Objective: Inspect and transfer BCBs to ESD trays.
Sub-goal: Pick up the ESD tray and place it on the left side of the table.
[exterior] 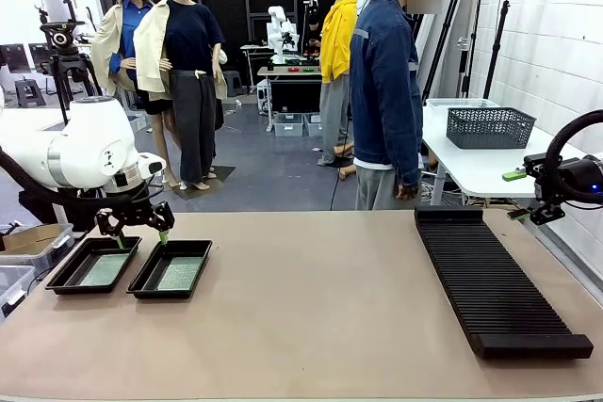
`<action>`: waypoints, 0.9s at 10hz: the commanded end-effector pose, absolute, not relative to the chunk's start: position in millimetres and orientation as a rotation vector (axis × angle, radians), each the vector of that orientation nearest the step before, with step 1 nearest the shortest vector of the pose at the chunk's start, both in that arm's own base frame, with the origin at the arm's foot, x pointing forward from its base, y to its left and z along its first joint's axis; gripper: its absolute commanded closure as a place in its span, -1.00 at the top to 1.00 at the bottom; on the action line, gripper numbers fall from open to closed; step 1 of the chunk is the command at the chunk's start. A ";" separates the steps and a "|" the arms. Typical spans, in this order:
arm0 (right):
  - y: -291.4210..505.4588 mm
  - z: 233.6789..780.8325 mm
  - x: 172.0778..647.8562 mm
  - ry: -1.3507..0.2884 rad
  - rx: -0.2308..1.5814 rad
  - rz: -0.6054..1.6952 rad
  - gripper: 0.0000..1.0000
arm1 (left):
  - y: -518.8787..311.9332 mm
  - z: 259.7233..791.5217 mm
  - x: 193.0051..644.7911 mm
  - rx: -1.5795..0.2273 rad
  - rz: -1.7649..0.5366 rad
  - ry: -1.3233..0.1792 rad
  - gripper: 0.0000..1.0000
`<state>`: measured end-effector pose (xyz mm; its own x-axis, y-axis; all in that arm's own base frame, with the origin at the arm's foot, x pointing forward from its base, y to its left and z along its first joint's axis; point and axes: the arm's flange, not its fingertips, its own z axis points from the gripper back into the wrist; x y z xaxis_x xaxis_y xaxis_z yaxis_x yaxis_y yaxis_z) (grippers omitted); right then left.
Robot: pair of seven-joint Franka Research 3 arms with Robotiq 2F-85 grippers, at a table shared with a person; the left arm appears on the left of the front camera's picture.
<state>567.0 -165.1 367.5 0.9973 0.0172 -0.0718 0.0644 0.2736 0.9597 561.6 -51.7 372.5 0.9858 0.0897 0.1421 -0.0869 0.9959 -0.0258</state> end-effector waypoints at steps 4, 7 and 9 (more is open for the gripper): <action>-161.9 368.7 564.6 0.071 1.290 -0.034 1.00 | -50.6 375.3 561.2 -0.012 0.083 -0.150 1.00; -161.9 368.7 564.6 0.071 1.290 -0.034 1.00 | -50.6 375.3 561.2 -0.012 0.083 -0.150 1.00; -161.9 368.7 564.6 0.071 1.290 -0.034 1.00 | -50.6 375.3 561.2 -0.012 0.083 -0.150 1.00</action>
